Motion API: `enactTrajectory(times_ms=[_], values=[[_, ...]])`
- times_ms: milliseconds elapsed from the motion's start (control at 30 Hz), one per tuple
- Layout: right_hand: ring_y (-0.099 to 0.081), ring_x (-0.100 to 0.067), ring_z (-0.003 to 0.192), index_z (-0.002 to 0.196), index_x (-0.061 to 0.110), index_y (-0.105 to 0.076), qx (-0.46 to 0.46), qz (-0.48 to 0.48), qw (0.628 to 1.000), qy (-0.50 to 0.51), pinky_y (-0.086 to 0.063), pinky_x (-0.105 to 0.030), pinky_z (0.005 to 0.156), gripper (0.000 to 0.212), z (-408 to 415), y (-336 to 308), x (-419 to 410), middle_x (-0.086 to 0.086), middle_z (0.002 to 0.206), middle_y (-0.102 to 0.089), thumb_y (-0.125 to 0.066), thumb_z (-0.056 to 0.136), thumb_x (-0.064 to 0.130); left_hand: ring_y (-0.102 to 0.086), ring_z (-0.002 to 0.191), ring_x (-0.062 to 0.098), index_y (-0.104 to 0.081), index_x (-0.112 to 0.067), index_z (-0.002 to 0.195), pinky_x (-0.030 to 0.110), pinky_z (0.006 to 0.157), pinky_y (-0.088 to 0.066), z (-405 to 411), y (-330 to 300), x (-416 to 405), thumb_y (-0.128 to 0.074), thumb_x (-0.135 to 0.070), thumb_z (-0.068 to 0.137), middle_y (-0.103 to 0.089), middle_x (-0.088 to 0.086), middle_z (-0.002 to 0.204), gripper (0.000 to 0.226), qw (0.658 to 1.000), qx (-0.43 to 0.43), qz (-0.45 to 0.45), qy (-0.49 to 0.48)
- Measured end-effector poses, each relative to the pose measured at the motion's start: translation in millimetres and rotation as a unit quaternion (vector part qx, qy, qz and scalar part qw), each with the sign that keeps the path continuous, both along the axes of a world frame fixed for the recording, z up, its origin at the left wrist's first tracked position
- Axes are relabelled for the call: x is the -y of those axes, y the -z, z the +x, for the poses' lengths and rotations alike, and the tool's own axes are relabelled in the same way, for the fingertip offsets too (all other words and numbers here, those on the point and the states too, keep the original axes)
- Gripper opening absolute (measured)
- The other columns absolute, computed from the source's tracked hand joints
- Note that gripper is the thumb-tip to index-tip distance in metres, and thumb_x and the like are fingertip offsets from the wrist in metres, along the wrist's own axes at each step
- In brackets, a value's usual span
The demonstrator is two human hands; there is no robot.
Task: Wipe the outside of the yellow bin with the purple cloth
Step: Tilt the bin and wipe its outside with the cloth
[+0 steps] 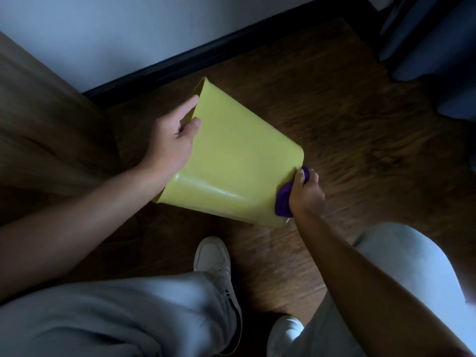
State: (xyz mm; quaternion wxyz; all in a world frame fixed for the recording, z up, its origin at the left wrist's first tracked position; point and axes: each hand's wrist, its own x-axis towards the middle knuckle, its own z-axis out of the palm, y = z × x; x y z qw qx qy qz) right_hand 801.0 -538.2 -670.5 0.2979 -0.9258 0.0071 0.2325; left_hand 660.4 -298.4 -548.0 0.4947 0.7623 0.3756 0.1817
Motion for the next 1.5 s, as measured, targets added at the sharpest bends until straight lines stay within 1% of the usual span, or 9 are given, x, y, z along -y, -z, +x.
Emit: enactTrajectory(times_ms=[200,367,567,667,767,933,1067,1300,1500], values=[[-0.065,-0.042,0.109,0.131,0.014,-0.056,0.041,-0.044,0.997,-0.041,-0.05,-0.045,0.088,0.047,-11.8,-11.1,14.0,-0.02,0.116,-0.07,-0.04,0.104,0.049,-0.047,0.082,0.017,-0.052,-0.037,0.146,0.035,0.075,-0.041,-1.8,2.3,-11.7,-0.059,-0.024,0.1,-0.067,-0.001,0.091,0.048,1.0,-0.005,0.008,-0.007],[-0.062,-0.03,0.114,0.14,0.033,-0.051,0.112,0.117,0.986,-0.035,-0.052,-0.042,0.095,0.05,-19.6,-53.3,7.3,-0.005,0.131,-0.061,-0.047,0.096,0.055,-0.029,0.061,0.019,-0.052,-0.031,0.148,0.035,0.058,-0.031,1.3,-2.8,-17.0,-0.057,-0.019,0.103,-0.039,0.005,0.07,0.047,0.999,-0.008,0.019,-0.037],[-0.056,-0.026,0.117,0.139,0.028,-0.059,0.241,0.235,0.917,-0.214,-0.047,-0.032,0.093,0.045,-56.4,-109.4,-51.7,-0.008,0.133,-0.06,-0.057,0.098,0.046,-0.038,0.05,-0.001,-0.055,-0.023,0.146,0.014,0.056,-0.038,17.7,-8.3,-11.2,-0.058,-0.016,0.102,-0.046,-0.017,0.06,0.046,0.999,-0.008,0.02,-0.048],[-0.053,-0.033,0.117,0.138,0.029,-0.062,0.265,0.216,0.9,-0.272,-0.046,-0.04,0.095,0.043,-86.4,-109.0,-78.6,-0.013,0.14,-0.057,-0.054,0.1,0.046,-0.071,0.098,0.002,-0.057,-0.023,0.145,0.028,0.096,-0.055,19.1,-11.3,-9.5,-0.059,-0.026,0.096,-0.076,-0.001,0.106,0.049,0.998,-0.014,0.022,-0.059],[-0.051,-0.037,0.125,0.136,0.031,-0.064,0.288,0.173,0.903,-0.268,-0.043,-0.044,0.095,0.041,-102.5,-89.5,-82.1,-0.013,0.147,-0.054,-0.053,0.099,0.046,-0.059,0.134,0.021,-0.055,-0.022,0.147,0.043,0.114,-0.046,15.9,-11.2,-9.8,-0.057,-0.027,0.098,-0.065,0.006,0.141,0.049,0.997,-0.013,0.022,-0.068],[-0.047,-0.039,0.137,0.139,0.034,-0.062,0.263,0.125,0.936,-0.198,-0.042,-0.049,0.103,0.043,-85.6,-49.0,-59.3,-0.013,0.15,-0.053,-0.051,0.099,0.046,-0.064,0.126,0.018,-0.052,-0.026,0.148,0.039,0.111,-0.05,11.8,-8.8,-11.7,-0.057,-0.024,0.101,-0.068,0.003,0.136,0.048,0.998,-0.005,-0.008,-0.068],[-0.043,-0.041,0.139,0.141,0.027,-0.059,0.222,0.086,0.96,-0.145,-0.039,-0.054,0.111,0.049,-66.1,-16.3,-35.3,-0.019,0.15,-0.051,-0.044,0.099,0.047,-0.052,0.094,0.015,-0.051,-0.026,0.149,0.031,0.085,-0.046,9.8,-5.4,-12.9,-0.057,-0.021,0.103,-0.066,-0.005,0.103,0.047,0.998,0.003,-0.017,-0.066],[-0.045,-0.035,0.138,0.149,0.024,-0.049,0.144,0.079,0.984,-0.061,-0.042,-0.046,0.107,0.044,-59.4,12.2,2.4,-0.02,0.155,-0.041,-0.043,0.107,0.035,-0.059,0.13,0.023,-0.052,-0.019,0.149,0.037,0.111,-0.049,13.5,-16.0,-7.7,-0.057,-0.019,0.103,-0.061,0.017,0.143,0.046,0.999,-0.014,0.003,-0.048],[-0.048,-0.036,0.136,0.146,0.026,-0.053,0.079,0.054,0.995,0.007,-0.044,-0.045,0.104,0.04,-46.5,22.9,11.8,-0.018,0.152,-0.046,-0.045,0.107,0.032,-0.06,0.131,0.013,-0.049,-0.023,0.151,0.04,0.115,-0.046,20.7,-31.8,-8.0,-0.057,-0.024,0.102,-0.062,0.003,0.144,0.05,0.999,-0.042,-0.001,-0.021]])
